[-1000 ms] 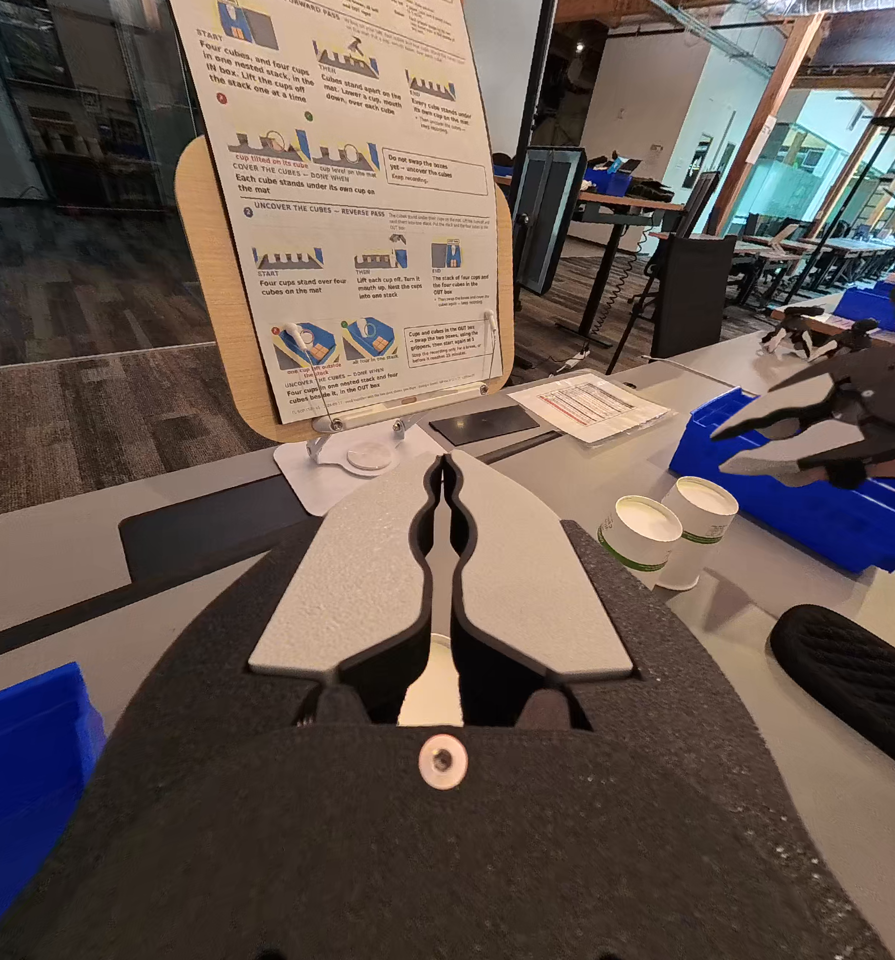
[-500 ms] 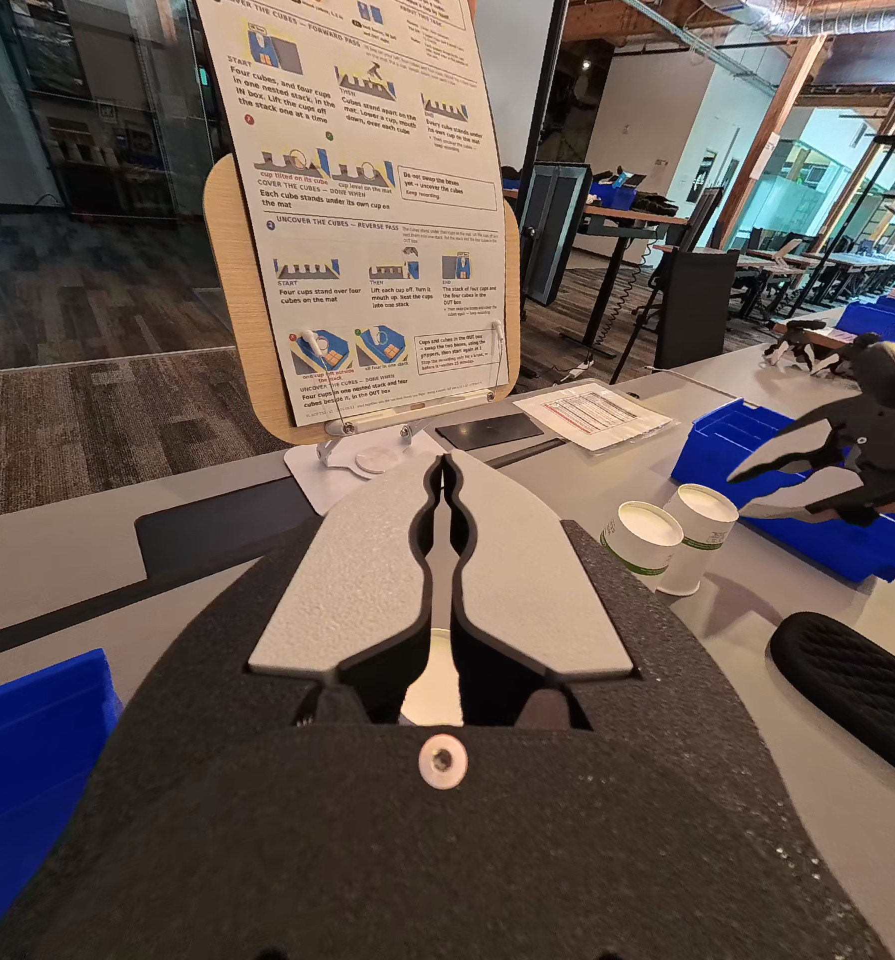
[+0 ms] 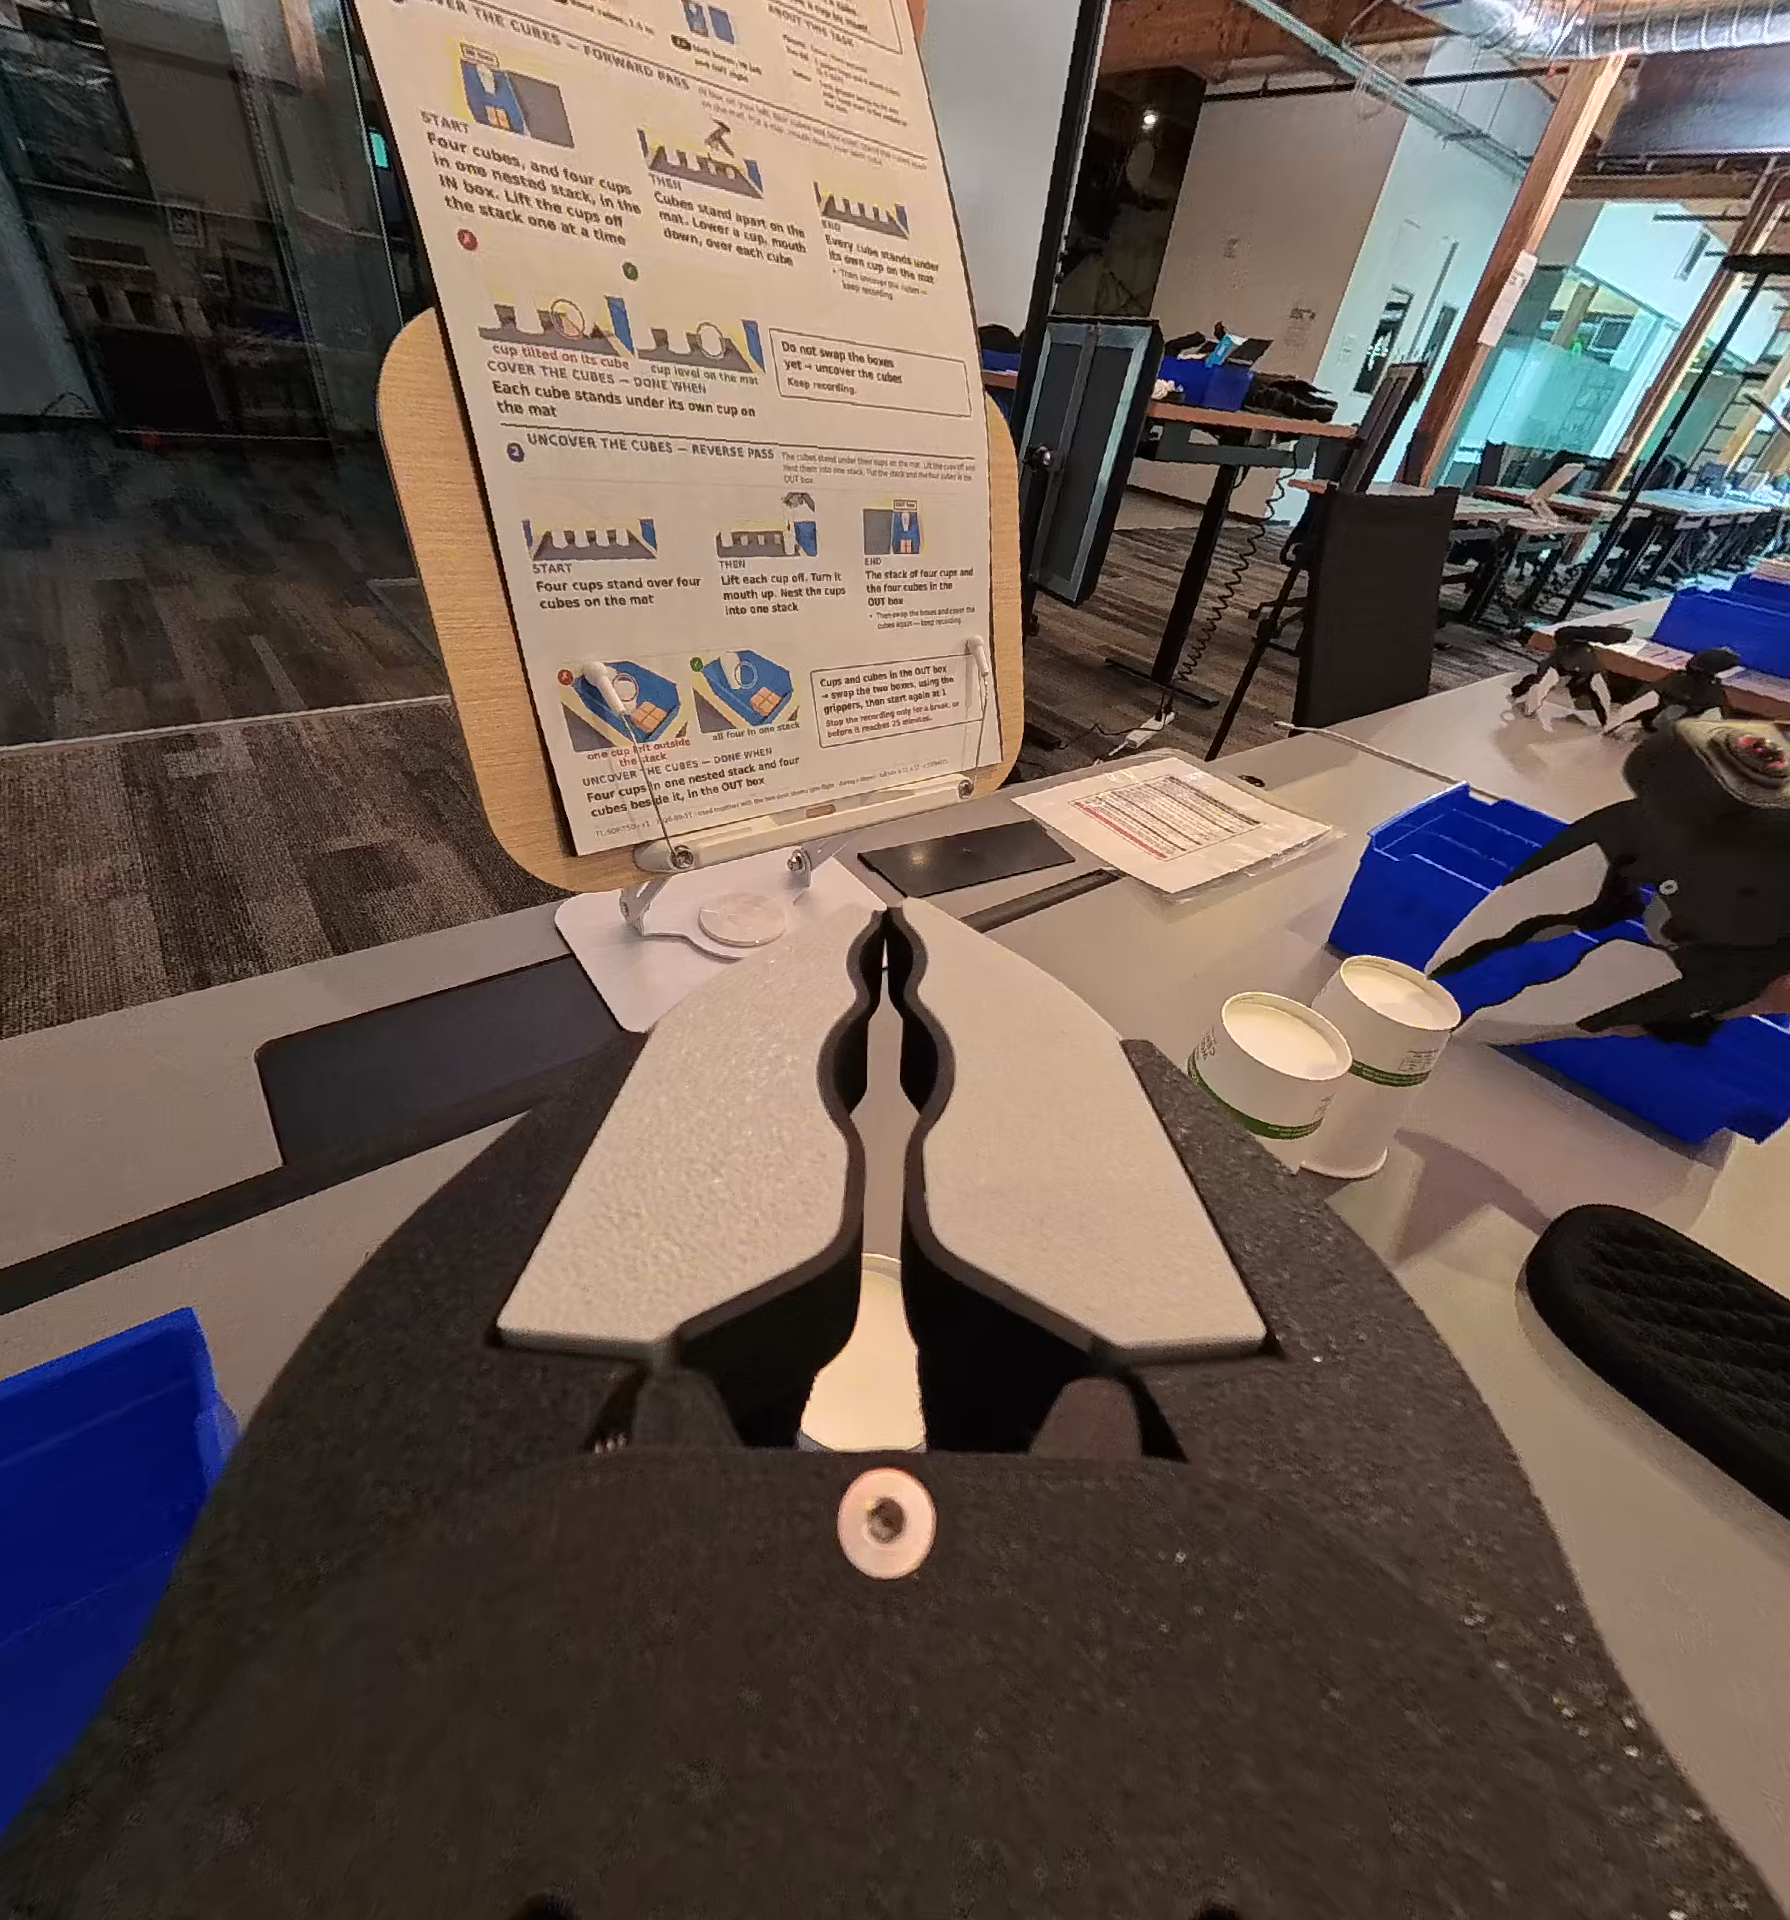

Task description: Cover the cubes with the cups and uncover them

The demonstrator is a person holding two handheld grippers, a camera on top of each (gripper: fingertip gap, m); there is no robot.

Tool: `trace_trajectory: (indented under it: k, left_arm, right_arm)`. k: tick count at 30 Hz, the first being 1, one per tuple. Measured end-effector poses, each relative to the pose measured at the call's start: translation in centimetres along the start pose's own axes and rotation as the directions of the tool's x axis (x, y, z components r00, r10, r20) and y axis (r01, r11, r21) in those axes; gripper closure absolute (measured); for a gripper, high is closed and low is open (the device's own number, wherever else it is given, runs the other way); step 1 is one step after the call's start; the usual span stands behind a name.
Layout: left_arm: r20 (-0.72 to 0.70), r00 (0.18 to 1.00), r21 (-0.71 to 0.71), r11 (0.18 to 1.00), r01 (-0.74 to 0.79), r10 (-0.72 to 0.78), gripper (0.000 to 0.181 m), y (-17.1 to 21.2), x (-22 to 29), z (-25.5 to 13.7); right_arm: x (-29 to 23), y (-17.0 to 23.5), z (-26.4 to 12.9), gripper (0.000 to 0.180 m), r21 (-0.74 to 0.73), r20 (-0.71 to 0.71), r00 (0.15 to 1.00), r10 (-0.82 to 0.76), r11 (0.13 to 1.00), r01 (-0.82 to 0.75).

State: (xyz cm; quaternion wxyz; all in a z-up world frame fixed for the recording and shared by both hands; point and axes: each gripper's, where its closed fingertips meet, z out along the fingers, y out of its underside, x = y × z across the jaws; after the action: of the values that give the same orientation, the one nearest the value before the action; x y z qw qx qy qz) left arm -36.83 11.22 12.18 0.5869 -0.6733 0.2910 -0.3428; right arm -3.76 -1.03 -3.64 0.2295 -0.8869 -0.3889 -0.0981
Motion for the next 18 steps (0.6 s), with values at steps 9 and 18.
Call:
trace_trajectory:
  k: [9,18]
  left_arm:
    - [-0.006,1.0,-0.001,1.0,-0.002,0.002,0.181,0.0,0.1,0.0]
    - [-0.004,1.0,0.0,1.0,0.006,-0.006,0.181,0.0,-0.1,0.1]
  right_arm:
    - [-0.1,0.3,1.6,0.161,-0.051,0.024,0.999,-0.026,0.998,0.027]
    - [-0.4,0.5,2.4,0.167,-0.063,0.037,0.999,-0.029,0.998,0.031]
